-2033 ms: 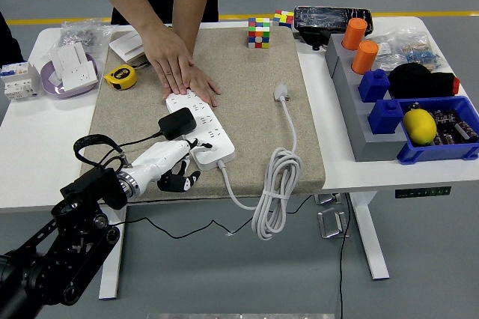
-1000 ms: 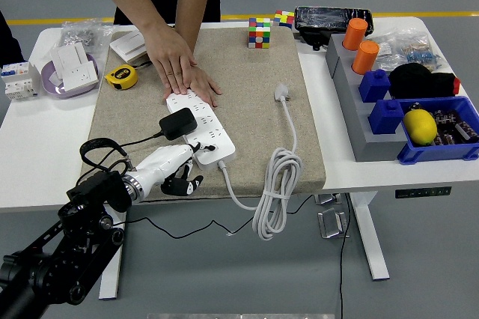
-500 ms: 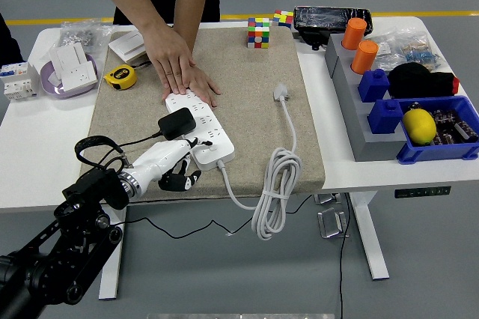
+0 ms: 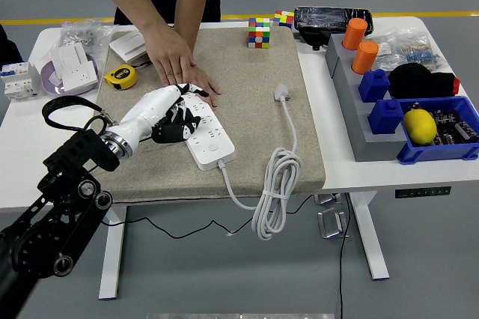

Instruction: Pick up the plug,place it near the board,insert it into the board,press the button

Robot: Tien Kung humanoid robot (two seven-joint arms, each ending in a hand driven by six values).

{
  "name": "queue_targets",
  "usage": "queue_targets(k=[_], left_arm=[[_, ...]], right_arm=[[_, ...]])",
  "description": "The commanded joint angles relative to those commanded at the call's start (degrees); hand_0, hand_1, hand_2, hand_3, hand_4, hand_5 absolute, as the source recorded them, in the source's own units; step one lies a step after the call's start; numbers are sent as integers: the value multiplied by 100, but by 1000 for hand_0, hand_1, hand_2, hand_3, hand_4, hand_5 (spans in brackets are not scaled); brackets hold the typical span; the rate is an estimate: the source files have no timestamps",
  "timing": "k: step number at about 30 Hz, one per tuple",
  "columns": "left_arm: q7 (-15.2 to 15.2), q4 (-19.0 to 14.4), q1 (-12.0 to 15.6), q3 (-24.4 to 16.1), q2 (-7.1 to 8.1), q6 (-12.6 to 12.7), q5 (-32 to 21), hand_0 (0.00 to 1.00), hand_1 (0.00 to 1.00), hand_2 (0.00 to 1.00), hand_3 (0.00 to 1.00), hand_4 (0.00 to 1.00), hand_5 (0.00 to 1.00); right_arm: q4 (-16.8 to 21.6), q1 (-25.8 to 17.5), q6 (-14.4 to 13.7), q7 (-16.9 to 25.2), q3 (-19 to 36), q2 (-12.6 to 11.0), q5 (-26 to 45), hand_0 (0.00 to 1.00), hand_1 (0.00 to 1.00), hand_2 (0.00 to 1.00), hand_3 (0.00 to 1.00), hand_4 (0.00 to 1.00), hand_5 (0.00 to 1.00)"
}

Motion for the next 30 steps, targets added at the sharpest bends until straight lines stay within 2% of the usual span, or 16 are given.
queue_targets(k=[1,6,7,12,13,15,19,21,24,25,30], left_arm=[[31,32,-72,-50,5,-88,-261,604,737,635,547,887,199],[85,361,-356,-209,-5,-328,-1452,604,737,635,547,887,199],[81,447,-404,-230,-13,-338,-1713,890,932,877,849,998,365],[74,1133,-687,-278,-54,-402,-2905,890,932,877,849,998,365],[60,1289,-734,-290,-71,-400,-3160,916,937,844,853,998,414],[16,1554,-812,-331,-117,-365,-3328,916,937,844,853,998,414],[-129,2087,-966,-327,-180,-273,-2685,894,922,844,844,998,396],[-192,2251,-1001,-305,-188,-217,-2286,894,922,844,844,998,396],[-318,2412,-1032,-243,-190,-68,-1671,894,922,844,844,998,396],[-362,2463,-1044,-221,-189,-12,-1448,842,879,830,838,998,379],[-502,2601,-1064,-162,-195,213,-226,842,879,830,838,998,379]], right_arm=[[-1,-1,0,0,-2,-1,2,818,793,755,742,998,998],[-8,-15,5,-8,-38,-12,32,818,793,755,742,998,998],[-8,-16,6,-9,-42,-14,35,818,793,753,742,998,998],[2,8,11,-13,-42,-20,22,818,793,753,742,998,998],[5,14,12,-12,-43,-21,17,819,791,754,742,998,998],[5,24,12,-13,-53,-21,17,819,791,754,742,998,998],[3,24,16,-16,-84,-25,29,818,785,752,742,998,998],[4,19,16,-16,-88,-27,28,818,785,752,742,998,998],[2,7,17,-16,-99,-32,37,818,785,752,742,998,998],[1,2,18,-17,-105,-33,41,818,784,753,742,998,998],[0,-7,19,-17,-111,-34,40,818,784,753,742,998,998]])
